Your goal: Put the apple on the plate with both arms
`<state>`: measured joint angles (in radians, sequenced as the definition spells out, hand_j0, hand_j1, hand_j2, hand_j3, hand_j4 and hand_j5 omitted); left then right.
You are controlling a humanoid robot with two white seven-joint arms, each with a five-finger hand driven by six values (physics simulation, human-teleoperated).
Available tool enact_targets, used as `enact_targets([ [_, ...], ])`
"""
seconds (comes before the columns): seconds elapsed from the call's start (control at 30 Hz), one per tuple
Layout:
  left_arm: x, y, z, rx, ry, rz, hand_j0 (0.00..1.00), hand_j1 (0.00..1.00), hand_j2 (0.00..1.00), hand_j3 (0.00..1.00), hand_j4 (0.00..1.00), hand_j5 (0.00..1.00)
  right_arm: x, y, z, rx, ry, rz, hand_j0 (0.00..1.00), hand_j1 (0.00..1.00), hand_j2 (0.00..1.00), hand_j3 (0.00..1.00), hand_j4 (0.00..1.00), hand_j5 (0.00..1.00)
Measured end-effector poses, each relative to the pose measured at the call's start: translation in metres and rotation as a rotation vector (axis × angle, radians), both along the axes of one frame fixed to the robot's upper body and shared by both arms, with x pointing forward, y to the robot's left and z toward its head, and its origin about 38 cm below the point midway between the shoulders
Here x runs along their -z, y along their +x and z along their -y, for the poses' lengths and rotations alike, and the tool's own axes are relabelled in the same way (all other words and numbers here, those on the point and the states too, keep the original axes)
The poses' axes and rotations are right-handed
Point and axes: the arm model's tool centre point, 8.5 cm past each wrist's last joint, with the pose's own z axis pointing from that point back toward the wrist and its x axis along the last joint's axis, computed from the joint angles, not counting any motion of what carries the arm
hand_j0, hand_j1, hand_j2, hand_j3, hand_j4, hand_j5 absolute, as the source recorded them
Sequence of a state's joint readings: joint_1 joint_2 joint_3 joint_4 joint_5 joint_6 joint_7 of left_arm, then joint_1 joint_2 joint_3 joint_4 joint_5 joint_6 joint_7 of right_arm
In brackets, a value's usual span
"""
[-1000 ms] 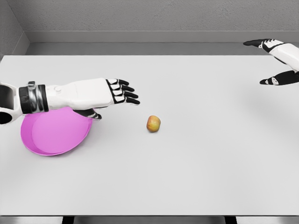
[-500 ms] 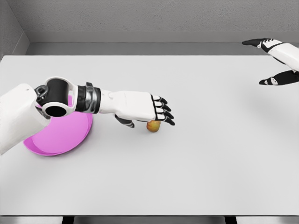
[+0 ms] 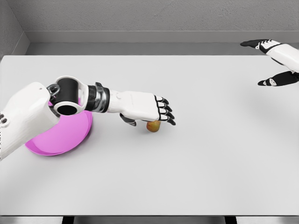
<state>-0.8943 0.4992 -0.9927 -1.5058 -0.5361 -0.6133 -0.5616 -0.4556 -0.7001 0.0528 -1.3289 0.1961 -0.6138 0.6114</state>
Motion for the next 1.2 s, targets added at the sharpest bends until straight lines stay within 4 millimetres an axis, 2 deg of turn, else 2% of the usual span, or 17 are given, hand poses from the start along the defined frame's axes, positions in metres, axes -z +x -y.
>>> enact_targets([
  [0.37,0.007,-0.003,0.009,0.019,0.031,0.019,0.92,0.92,0.92,0.92,0.92,0.92,0.002,0.0,-0.001,-0.003,-0.003,-0.006,1.0,1.0,1.0,1.0,1.0,1.0],
  [0.5,0.009,-0.003,0.011,0.023,0.042,0.031,0.87,0.87,0.87,0.87,0.87,0.87,0.003,-0.001,-0.001,-0.003,-0.005,-0.009,1.0,1.0,1.0,1.0,1.0,1.0],
  [0.87,0.027,0.007,0.007,-0.015,0.083,0.0,0.88,0.88,0.88,0.88,0.88,0.88,0.005,-0.001,-0.008,-0.024,-0.014,-0.013,1.0,1.0,1.0,1.0,1.0,1.0],
  [1.2,0.033,0.006,0.016,0.0,0.093,0.003,0.88,0.88,0.88,0.88,0.88,0.88,0.005,-0.001,-0.009,-0.026,-0.015,-0.013,1.0,1.0,1.0,1.0,1.0,1.0],
])
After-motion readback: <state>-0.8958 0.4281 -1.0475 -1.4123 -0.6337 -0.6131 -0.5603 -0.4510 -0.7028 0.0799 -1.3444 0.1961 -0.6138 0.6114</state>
